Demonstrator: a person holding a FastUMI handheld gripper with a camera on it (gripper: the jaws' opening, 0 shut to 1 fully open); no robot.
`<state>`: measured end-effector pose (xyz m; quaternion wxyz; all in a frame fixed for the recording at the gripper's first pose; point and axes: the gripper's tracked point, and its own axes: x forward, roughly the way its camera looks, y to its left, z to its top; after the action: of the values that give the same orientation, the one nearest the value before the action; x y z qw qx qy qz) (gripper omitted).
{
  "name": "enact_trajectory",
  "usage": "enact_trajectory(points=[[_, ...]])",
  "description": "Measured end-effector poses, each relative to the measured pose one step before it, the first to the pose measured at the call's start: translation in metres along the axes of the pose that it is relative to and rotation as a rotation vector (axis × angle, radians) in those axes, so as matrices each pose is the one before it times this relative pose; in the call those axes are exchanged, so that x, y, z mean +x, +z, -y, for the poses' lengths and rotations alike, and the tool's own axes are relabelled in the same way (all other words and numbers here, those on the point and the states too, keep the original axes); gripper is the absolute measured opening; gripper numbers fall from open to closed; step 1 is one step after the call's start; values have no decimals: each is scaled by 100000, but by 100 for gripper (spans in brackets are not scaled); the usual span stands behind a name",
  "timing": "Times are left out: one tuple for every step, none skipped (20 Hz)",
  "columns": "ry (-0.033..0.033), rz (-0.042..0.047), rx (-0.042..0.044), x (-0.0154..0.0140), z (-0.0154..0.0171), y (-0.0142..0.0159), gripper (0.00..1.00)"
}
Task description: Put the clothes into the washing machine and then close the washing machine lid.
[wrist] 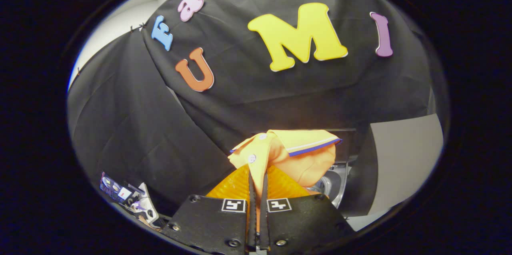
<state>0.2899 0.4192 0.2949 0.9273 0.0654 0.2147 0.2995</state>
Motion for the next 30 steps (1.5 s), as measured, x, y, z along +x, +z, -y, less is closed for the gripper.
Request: enact_trajectory(points=[[-213,-2190,271,1397,213,-437,7],[-589,-2240,394,1237,438,-371,7],[-1445,-2266,1069,1529,631,-409,7],[-885,-2174,1018,1470,533,-410,7],[-788,-2145,728,1576,691,-255,7],[-641,-2062,680,1223,482,-326,7],[-579,-2131,735,1210,594,-552,7],[-788,-1954,501,1174,561,-420,7],[-1324,-1882,227,1240,673,-449,7],[-1873,-1560,-516,1088,750,-367,7],[-1468,-1549,-14,1213,739,-565,7],[-1229,-2197,147,1228,653,-515,7],[-1379,-1849,18,1018,591,-640,7],[-1263,-1450,-243,1045,585,-387,7],[-891,-1302,-113,1097,443,-462,7],[-890,-1772,-111,858,397,-341,7],[-637,-1337,-208,843,262,-374,7],[-539,-1168,57,811,160,-112,7],[-731,-1158,178,663,83,-205,7],[-1385,-1102,407,665,281,-60,7],[-1380,-1302,506,640,294,-102,7],[-1360,-1361,303,519,158,-27,7],[-960,-1083,-75,599,113,-317,7],[-994,-939,-162,647,64,-298,7],[-1066,-947,-451,397,15,-325,7],[-1428,-1244,-56,218,190,-171,7],[-562,-997,644,237,-22,-158,7],[-1009,-240,526,-14,2,214,7],[-1490,449,80,-99,240,231,7],[-1057,606,-241,-71,53,202,7]])
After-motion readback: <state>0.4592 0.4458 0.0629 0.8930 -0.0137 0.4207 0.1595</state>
